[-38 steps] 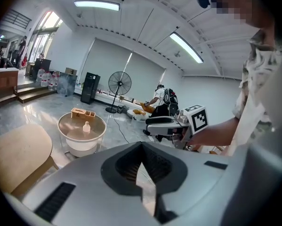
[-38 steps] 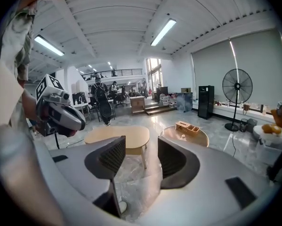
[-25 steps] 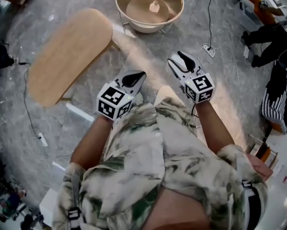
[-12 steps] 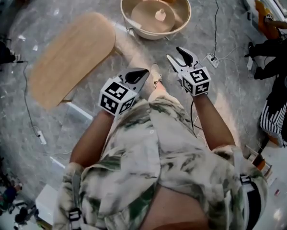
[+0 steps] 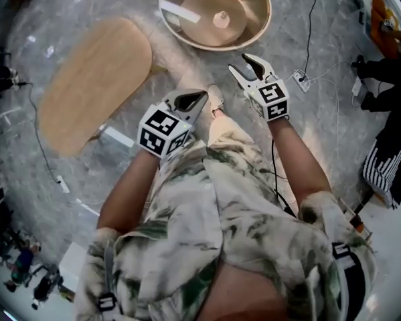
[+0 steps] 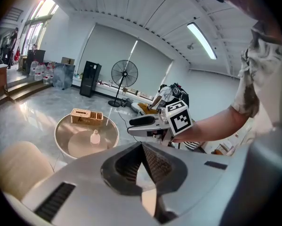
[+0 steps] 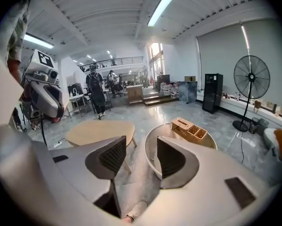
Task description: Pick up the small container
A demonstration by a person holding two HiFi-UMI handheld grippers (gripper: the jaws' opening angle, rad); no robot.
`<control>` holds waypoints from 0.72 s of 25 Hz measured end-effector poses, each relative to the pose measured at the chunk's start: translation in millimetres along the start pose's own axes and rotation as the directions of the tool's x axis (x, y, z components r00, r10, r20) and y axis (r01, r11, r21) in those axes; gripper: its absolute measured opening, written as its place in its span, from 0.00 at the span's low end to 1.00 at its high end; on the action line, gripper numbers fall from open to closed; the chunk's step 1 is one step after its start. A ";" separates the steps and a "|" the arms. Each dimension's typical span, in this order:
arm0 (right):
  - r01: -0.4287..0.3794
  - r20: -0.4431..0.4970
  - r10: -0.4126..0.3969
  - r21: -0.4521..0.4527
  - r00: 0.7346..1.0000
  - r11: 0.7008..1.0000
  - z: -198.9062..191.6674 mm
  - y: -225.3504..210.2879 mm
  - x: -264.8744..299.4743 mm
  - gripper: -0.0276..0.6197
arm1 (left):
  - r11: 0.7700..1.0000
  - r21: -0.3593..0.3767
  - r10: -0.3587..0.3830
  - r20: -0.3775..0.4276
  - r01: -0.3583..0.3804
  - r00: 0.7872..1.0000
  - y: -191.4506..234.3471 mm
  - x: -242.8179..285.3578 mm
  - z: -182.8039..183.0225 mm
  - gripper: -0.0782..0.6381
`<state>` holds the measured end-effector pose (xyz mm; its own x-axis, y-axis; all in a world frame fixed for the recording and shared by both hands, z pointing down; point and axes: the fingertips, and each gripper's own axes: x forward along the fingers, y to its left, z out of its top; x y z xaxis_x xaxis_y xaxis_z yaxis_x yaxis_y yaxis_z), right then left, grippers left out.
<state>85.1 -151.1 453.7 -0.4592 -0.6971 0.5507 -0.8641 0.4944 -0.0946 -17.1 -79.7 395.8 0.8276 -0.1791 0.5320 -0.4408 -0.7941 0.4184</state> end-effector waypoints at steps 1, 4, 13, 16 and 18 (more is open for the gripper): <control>-0.006 -0.009 0.006 0.000 1.000 1.000 -1.7 -11.5 10.7 0.39 | 1.000 -0.004 0.002 -0.006 -0.002 1.000 8.5 11.5 5.2 0.14; -0.022 -0.032 0.022 0.008 0.999 1.000 -6.6 -40.8 39.4 0.39 | 1.000 -0.011 0.007 -0.018 -0.007 1.000 28.7 41.5 20.4 0.14; -0.044 -0.085 0.049 0.057 0.995 0.997 -36.1 -108.7 117.1 0.39 | 0.998 -0.057 0.006 -0.064 -0.010 0.998 73.8 109.3 34.8 0.14; -0.035 -0.091 0.042 0.075 0.995 0.997 -51.9 -134.3 147.2 0.39 | 0.997 -0.078 0.006 -0.080 -0.012 0.997 91.8 130.2 31.9 0.14; -0.026 -0.090 0.033 0.081 0.995 0.996 -62.5 -151.5 165.2 0.39 | 0.996 -0.084 0.007 -0.090 -0.014 0.996 100.7 144.4 28.8 0.14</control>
<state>153.1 -308.7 610.9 -0.4672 -0.6305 0.6198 -0.8657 0.4685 -0.1760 68.0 -202.2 493.5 0.7899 -0.1315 0.5989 -0.4804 -0.7398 0.4711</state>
